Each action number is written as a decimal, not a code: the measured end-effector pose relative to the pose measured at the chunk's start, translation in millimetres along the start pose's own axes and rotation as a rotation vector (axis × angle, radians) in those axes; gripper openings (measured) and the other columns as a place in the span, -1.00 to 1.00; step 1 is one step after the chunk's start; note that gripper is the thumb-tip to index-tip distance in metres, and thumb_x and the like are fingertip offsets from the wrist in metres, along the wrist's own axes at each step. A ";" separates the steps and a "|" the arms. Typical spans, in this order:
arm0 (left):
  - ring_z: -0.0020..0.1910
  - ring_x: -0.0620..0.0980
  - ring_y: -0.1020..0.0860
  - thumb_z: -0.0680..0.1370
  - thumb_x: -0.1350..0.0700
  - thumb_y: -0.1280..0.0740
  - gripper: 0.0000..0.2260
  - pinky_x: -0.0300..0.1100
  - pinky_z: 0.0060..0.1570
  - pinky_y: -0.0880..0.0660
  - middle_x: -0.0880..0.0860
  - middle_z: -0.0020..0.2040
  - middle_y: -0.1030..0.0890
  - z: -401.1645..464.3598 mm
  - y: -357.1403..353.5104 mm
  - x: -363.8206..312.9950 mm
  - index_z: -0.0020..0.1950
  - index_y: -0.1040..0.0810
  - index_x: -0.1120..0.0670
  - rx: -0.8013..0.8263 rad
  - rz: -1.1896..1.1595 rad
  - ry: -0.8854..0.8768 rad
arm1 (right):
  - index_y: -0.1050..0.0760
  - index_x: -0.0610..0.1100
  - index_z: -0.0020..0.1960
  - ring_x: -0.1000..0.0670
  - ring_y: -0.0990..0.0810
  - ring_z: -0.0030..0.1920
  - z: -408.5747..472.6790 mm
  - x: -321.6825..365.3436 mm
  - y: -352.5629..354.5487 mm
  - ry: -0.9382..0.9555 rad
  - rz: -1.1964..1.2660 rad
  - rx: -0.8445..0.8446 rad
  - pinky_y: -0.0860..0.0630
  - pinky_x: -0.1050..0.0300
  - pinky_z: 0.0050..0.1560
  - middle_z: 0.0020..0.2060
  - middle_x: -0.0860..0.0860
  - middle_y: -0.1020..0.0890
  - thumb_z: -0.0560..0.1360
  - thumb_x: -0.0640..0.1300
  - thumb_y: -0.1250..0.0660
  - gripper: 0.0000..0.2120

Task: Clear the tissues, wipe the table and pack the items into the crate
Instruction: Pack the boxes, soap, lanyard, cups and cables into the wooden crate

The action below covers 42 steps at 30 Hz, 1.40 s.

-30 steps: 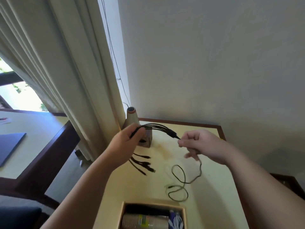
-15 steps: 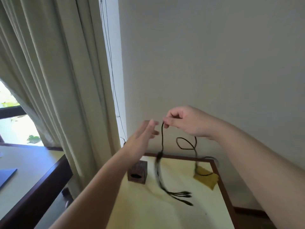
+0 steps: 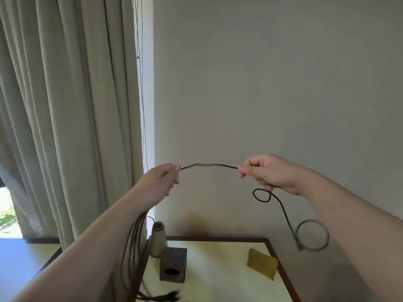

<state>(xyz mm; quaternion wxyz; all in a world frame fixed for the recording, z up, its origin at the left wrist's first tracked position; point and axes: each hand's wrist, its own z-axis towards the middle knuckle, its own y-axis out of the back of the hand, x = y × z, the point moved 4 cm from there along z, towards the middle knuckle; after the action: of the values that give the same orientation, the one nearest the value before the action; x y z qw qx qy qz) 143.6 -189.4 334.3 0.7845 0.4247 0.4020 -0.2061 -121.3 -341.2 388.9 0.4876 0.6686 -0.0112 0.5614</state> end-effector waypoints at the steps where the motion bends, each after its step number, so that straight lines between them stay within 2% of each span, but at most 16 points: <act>1: -0.33 -0.09 -0.54 0.67 -0.27 -0.18 -0.59 0.07 0.05 -0.62 -0.08 -0.33 -0.56 -0.6 -5.0 -5.7 -0.16 -0.57 -0.01 0.036 -0.008 -0.013 | -0.63 -0.11 -0.05 0.02 -0.19 -0.43 1.9 3.7 -7.0 0.006 0.002 -0.014 -0.29 0.12 -0.40 -0.47 0.10 -0.28 0.64 0.09 -0.36 -0.73; 4: -0.31 -0.05 -0.61 0.68 -0.29 -0.15 -0.54 0.02 0.06 -0.63 0.02 -0.30 -0.62 -1.4 -26.9 -34.9 -0.07 -0.64 0.03 0.123 -0.105 -0.045 | -0.67 -0.06 -0.10 0.05 -0.25 -0.45 9.5 32.7 -33.9 0.080 -0.097 -0.039 -0.28 0.17 -0.43 -0.47 0.12 -0.34 0.63 0.10 -0.37 -0.73; 8: -0.30 0.01 -0.50 0.71 -0.26 -0.09 -0.49 0.03 0.00 -0.65 0.05 -0.24 -0.53 -0.2 -45.9 -77.9 -0.01 -0.59 0.13 0.184 -0.292 -0.037 | -0.61 -0.05 -0.23 0.03 -0.34 -0.40 14.4 63.4 -53.0 0.121 -0.205 -0.032 -0.30 0.17 -0.38 -0.42 0.07 -0.44 0.64 0.05 -0.34 -0.69; 10: -0.30 -0.02 -0.43 0.70 -0.25 -0.12 -0.52 -0.03 -0.14 -0.61 0.02 -0.21 -0.47 4.2 -46.6 -83.6 -0.03 -0.59 0.10 0.160 -0.219 -0.052 | -0.65 -0.09 -0.17 0.00 -0.34 -0.40 13.4 67.0 -45.9 0.120 -0.176 -0.056 -0.32 0.13 -0.36 -0.41 0.04 -0.43 0.64 0.08 -0.32 -0.68; 14: -0.43 -0.11 -0.34 0.63 -0.27 -0.29 -0.57 -0.22 -0.37 -0.28 -0.06 -0.32 -0.40 13.7 -31.6 -77.9 -0.17 -0.47 0.07 0.017 -0.015 -0.120 | -0.66 -0.13 -0.13 0.03 -0.32 -0.45 6.8 51.3 -25.3 0.095 -0.090 0.044 -0.31 0.15 -0.40 -0.47 0.10 -0.41 0.61 0.06 -0.41 -0.72; 17: -0.42 -0.08 -0.36 0.61 -0.26 -0.34 -0.51 -0.18 -0.40 -0.28 -0.04 -0.35 -0.41 18.4 -23.4 -67.7 -0.16 -0.46 0.17 -0.079 0.086 -0.118 | -0.64 -0.15 -0.09 0.03 -0.37 -0.43 1.7 27.4 -6.6 0.037 -0.095 0.086 -0.46 0.11 -0.33 -0.45 0.06 -0.42 0.62 0.05 -0.41 -0.73; 19: -0.37 0.00 -0.40 0.61 -0.25 -0.34 -0.51 -0.17 -0.37 -0.31 -0.01 -0.33 -0.45 21.2 -19.3 -60.8 -0.13 -0.47 0.20 -0.141 0.144 -0.086 | -0.64 -0.11 -0.09 0.03 -0.43 -0.39 -1.0 12.8 7.2 -0.013 -0.234 0.091 -0.54 0.14 -0.28 -0.40 0.02 -0.46 0.61 0.11 -0.40 -0.71; 21: -0.34 0.00 -0.44 0.62 -0.25 -0.32 -0.56 -0.16 -0.36 -0.31 -0.03 -0.32 -0.48 23.1 -11.9 -52.6 -0.15 -0.48 0.13 -0.206 0.191 -0.033 | -0.65 -0.05 -0.09 0.03 -0.47 -0.36 -5.7 -1.0 21.8 -0.055 -0.484 0.079 -0.48 0.17 -0.28 -0.35 0.01 -0.51 0.61 0.17 -0.36 -0.70; 23: -0.30 0.00 -0.49 0.62 -0.28 -0.29 -0.57 -0.14 -0.33 -0.32 -0.02 -0.29 -0.52 22.7 -5.2 -46.0 -0.16 -0.49 0.08 -0.237 0.230 0.019 | -0.65 -0.02 -0.09 0.02 -0.47 -0.32 -9.6 -13.7 34.2 -0.060 -0.592 0.042 -0.45 0.12 -0.25 -0.29 -0.01 -0.52 0.63 0.18 -0.33 -0.69; 26: -0.35 -0.01 -0.49 0.62 -0.36 -0.21 -0.50 -0.15 -0.31 -0.34 -0.01 -0.28 -0.55 18.3 -19.8 -50.2 -0.15 -0.58 0.06 -0.093 0.258 0.043 | -0.64 -0.02 -0.13 0.02 -0.40 -0.33 -13.5 -13.1 35.6 -0.011 -0.408 -0.003 -0.55 0.09 -0.29 -0.32 -0.01 -0.39 0.64 0.14 -0.32 -0.70; 28: -0.39 -0.01 -0.48 0.64 -0.37 -0.13 -0.43 -0.16 -0.27 -0.40 0.01 -0.33 -0.52 11.3 -46.4 -66.8 -0.16 -0.63 0.06 0.059 0.219 0.034 | -0.61 -0.04 -0.18 0.01 -0.30 -0.41 -11.5 0.3 29.8 0.033 -0.289 -0.042 -0.39 0.10 -0.42 -0.39 0.01 -0.32 0.64 0.11 -0.33 -0.69; 30: -0.39 0.01 -0.52 0.64 -0.40 -0.06 -0.36 -0.12 -0.16 -0.50 0.03 -0.32 -0.55 3.8 -75.5 -86.9 -0.14 -0.64 0.09 0.181 0.062 0.050 | -0.57 -0.06 -0.23 -0.01 -0.23 -0.44 -8.2 15.1 23.6 0.036 -0.252 -0.079 -0.20 0.13 -0.44 -0.44 0.02 -0.29 0.62 0.07 -0.35 -0.70; 32: -0.39 0.01 -0.52 0.64 -0.42 -0.02 -0.32 -0.08 -0.10 -0.55 0.01 -0.34 -0.55 -2.5 -98.0 -105.4 -0.11 -0.64 0.10 0.238 -0.113 0.084 | -0.56 -0.08 -0.22 -0.03 -0.26 -0.42 -6.5 26.7 17.0 0.021 -0.299 -0.082 -0.17 0.13 -0.43 -0.41 -0.01 -0.34 0.59 0.00 -0.34 -0.75; 35: -0.39 -0.06 -0.42 0.67 -0.35 -0.09 -0.43 -0.08 -0.11 -0.64 -0.05 -0.30 -0.48 -9.2 -109.8 -126.6 -0.11 -0.64 0.06 0.200 -0.268 0.040 | -0.60 -0.15 -0.15 -0.04 -0.29 -0.35 -12.0 33.1 11.6 0.023 -0.280 -0.072 -0.21 0.12 -0.39 -0.32 -0.02 -0.40 0.57 -0.04 -0.30 -0.78; 38: -0.25 -0.04 -0.38 0.68 -0.27 -0.19 -0.57 -0.13 -0.17 -0.47 -0.02 -0.17 -0.41 -8.0 -93.0 -122.0 -0.16 -0.57 0.02 0.087 -0.152 -0.036 | -0.62 -0.07 -0.22 -0.06 -0.28 -0.34 -23.0 25.6 24.0 0.046 -0.173 -0.083 -0.25 0.10 -0.36 -0.38 0.00 -0.34 0.56 0.09 -0.40 -0.72; 42: -0.12 0.02 -0.40 0.62 -0.32 -0.24 -0.64 -0.09 -0.07 -0.34 0.03 -0.07 -0.44 -6.3 -53.3 -81.5 -0.02 -0.49 -0.02 -0.047 -0.041 0.077 | -0.61 -0.07 -0.22 0.00 -0.21 -0.44 -38.5 -8.8 48.8 0.028 -0.047 -0.071 -0.16 0.13 -0.43 -0.45 0.05 -0.30 0.59 0.08 -0.41 -0.70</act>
<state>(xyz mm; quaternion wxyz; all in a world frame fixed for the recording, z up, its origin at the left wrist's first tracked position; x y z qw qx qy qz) 57.1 -215.2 371.3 0.7738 0.4054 0.4454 -0.1962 -180.5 -345.9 409.4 0.5242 0.6428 -0.0086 0.5585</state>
